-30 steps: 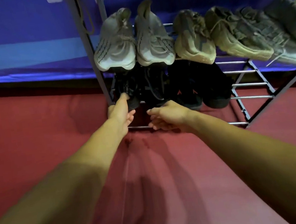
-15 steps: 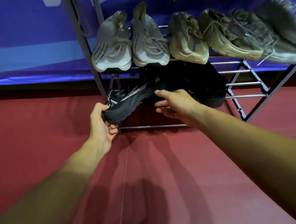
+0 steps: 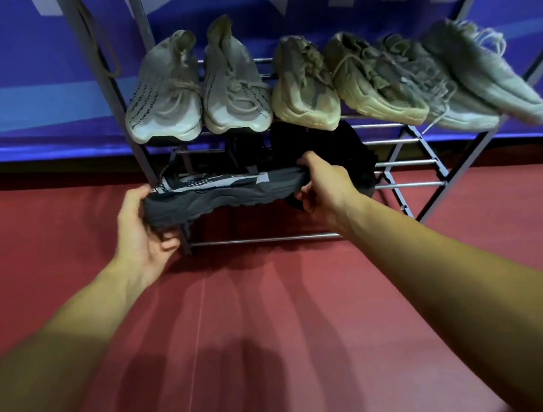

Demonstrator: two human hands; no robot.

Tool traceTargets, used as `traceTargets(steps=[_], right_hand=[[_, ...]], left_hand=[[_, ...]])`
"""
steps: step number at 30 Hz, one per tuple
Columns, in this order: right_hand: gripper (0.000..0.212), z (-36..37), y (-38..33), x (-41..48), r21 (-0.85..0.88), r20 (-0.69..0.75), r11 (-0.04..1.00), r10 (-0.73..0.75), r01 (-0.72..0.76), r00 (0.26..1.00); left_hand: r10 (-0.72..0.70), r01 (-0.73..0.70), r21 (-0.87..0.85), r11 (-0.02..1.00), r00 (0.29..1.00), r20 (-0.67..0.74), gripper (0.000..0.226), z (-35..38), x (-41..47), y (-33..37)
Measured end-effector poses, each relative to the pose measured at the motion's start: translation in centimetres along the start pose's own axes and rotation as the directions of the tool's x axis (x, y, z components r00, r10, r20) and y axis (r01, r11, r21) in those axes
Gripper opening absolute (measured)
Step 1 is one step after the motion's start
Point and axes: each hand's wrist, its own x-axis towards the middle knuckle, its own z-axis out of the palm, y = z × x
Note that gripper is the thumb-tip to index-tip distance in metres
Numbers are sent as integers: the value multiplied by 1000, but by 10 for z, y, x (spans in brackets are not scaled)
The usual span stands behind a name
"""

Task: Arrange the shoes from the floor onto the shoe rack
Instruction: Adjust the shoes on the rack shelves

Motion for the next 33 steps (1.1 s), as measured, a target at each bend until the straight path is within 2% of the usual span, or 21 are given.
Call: traceTargets(steps=[3, 6, 10, 13, 17, 21, 24, 28, 31, 33], right_hand=[[17, 0, -3, -3, 96, -55, 995, 10, -5, 998], [16, -3, -7, -2, 119, -135, 993, 3, 13, 991], [11, -9, -6, -1, 178, -173, 984, 23, 8, 985], [6, -11, -3, -1, 282, -161, 959, 57, -9, 985], [3, 0, 0, -10, 390, -35, 919, 78, -59, 996], [8, 16, 7, -23, 367, 151, 925, 45, -98, 987], [8, 23, 14, -28, 330, 246, 935, 43, -126, 968], [12, 27, 23, -29, 157, 292, 983, 44, -94, 955], [34, 32, 29, -28, 2, 300, 998, 65, -69, 952], [29, 34, 31, -29, -75, 310, 993, 110, -91, 944]], left_hand=[[-40, 35, -72, 997, 997, -62, 46, 8, 4, 1], [-86, 86, -12, 996, 996, -34, 57, 14, 3, -7], [-154, 145, 146, 979, 987, 54, 54, 25, -2, -18], [-149, 121, 212, 970, 982, 120, 45, 40, -6, -17], [-129, 92, 216, 972, 977, 167, 44, 64, -14, -16], [-120, 80, 207, 975, 974, 192, 48, 84, -18, -14], [-97, 63, 194, 979, 980, 173, 31, 93, -17, -13], [-65, 56, 179, 982, 997, 46, 13, 89, -12, -12], [-66, 70, 95, 993, 997, -42, 11, 79, -7, -7], [-47, 57, 81, 995, 992, -120, 12, 70, -1, -3]])
